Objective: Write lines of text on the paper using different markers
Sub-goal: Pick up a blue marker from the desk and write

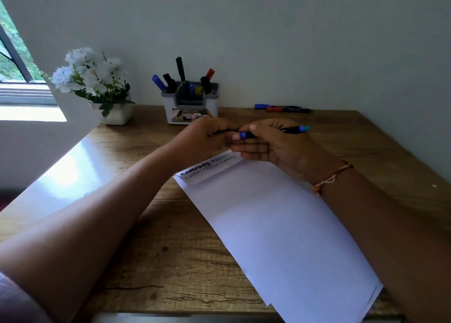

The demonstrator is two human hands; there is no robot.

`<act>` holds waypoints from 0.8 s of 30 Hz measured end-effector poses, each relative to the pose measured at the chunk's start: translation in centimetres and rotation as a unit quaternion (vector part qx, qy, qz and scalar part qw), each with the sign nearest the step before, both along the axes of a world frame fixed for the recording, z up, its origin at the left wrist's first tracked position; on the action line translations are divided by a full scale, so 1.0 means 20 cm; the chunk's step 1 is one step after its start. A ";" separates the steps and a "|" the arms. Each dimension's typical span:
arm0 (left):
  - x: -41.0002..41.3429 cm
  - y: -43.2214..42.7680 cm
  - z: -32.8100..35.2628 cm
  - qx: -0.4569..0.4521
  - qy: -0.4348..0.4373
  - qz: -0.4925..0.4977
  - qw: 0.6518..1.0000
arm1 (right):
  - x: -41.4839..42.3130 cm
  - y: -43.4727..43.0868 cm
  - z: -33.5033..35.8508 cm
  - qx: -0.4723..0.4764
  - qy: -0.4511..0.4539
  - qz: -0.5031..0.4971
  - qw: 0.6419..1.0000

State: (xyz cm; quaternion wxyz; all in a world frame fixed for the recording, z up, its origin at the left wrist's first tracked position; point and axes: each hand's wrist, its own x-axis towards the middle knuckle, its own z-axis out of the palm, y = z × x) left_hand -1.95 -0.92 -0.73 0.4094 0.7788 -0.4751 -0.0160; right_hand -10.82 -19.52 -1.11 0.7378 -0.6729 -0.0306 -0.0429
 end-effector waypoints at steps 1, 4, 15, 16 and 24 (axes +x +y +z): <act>0.00 0.00 0.00 -0.001 0.001 0.001 1.000 | 0.00 0.00 0.00 0.008 0.004 0.005 1.000; 0.01 0.01 0.01 0.014 0.001 0.011 1.000 | 0.01 0.00 -0.01 0.014 0.010 0.004 1.000; 0.07 0.03 -0.01 0.035 0.047 0.094 0.994 | 0.03 -0.06 -0.02 -0.070 -0.001 -0.084 0.994; 0.07 0.03 -0.02 0.050 0.044 0.095 0.993 | 0.04 -0.06 -0.04 -0.097 -0.005 -0.093 0.991; 0.10 0.03 -0.07 0.184 -0.040 0.044 0.981 | 0.05 -0.05 -0.10 -0.227 0.000 -0.107 0.968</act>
